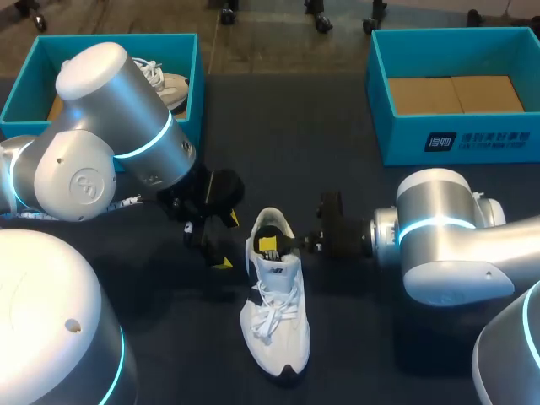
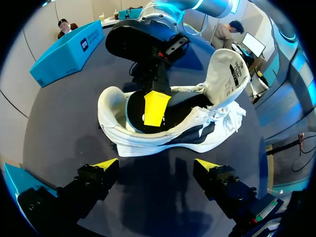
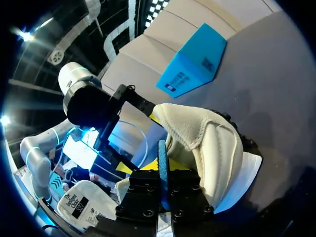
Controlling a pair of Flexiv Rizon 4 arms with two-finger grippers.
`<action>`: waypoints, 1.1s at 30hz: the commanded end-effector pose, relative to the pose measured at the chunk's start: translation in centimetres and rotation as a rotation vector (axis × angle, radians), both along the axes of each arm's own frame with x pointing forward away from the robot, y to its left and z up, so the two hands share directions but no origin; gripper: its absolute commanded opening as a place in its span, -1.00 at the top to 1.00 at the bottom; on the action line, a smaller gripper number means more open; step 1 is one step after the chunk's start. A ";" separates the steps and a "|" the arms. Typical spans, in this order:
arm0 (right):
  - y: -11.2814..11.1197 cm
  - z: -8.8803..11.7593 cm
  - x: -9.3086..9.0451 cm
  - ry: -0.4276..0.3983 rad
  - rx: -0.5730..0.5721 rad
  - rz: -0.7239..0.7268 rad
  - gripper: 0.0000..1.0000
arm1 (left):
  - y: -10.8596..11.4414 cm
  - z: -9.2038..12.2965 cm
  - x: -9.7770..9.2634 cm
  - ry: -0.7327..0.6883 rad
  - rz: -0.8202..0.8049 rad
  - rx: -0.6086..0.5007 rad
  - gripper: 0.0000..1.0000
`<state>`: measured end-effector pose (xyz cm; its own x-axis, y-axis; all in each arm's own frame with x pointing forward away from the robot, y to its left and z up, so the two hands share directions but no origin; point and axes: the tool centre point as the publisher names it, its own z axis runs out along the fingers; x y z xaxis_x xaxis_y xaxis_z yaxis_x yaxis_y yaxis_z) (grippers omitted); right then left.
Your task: Take the shoe out of the shoebox, open the shoe tongue, remove and reinsert the insole, then place the shoe into the shoebox
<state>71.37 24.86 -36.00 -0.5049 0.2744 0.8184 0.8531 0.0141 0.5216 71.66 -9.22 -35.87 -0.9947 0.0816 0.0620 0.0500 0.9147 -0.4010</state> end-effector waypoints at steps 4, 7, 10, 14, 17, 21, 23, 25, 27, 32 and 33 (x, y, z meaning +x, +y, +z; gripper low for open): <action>0.1 1.4 -0.3 -0.055 -0.031 -0.011 0.29 | 0.0 -0.1 0.0 -0.001 0.000 0.000 -1.00; 0.0 1.9 0.0 -0.076 -0.039 0.004 0.09 | 0.0 -0.1 0.0 -0.001 0.000 0.000 -1.00; 0.0 2.3 0.4 -0.093 -0.047 0.015 0.09 | 0.0 -0.1 0.0 -0.001 0.000 0.000 -1.00; -0.1 2.7 0.6 -0.108 -0.061 0.026 0.09 | 0.0 -0.1 0.0 -0.001 0.000 0.000 -1.00; -0.2 2.9 0.7 -0.115 -0.070 0.030 0.09 | 0.0 -0.1 0.0 -0.001 0.000 0.000 -1.00; -0.5 3.4 0.6 -0.132 -0.083 0.030 0.08 | 0.0 -0.1 0.0 -0.001 0.000 0.000 -1.00; -0.7 3.6 0.6 -0.136 -0.089 0.030 0.08 | 0.0 -0.1 0.0 -0.001 0.000 0.000 -1.00; -0.9 3.7 0.6 -0.137 -0.094 0.031 0.08 | 0.0 -0.1 0.0 -0.001 0.000 0.000 -1.00; -1.2 3.9 0.6 -0.139 -0.101 0.032 0.08 | 0.0 -0.1 0.0 -0.001 0.000 0.000 -1.00; -2.2 4.4 1.2 -0.138 -0.117 0.053 0.09 | 0.1 1.0 -0.1 -0.010 -0.023 -0.010 -1.00; -2.4 4.4 1.3 -0.136 -0.124 0.058 0.09 | 0.1 1.4 -0.1 -0.014 -0.034 -0.008 -1.00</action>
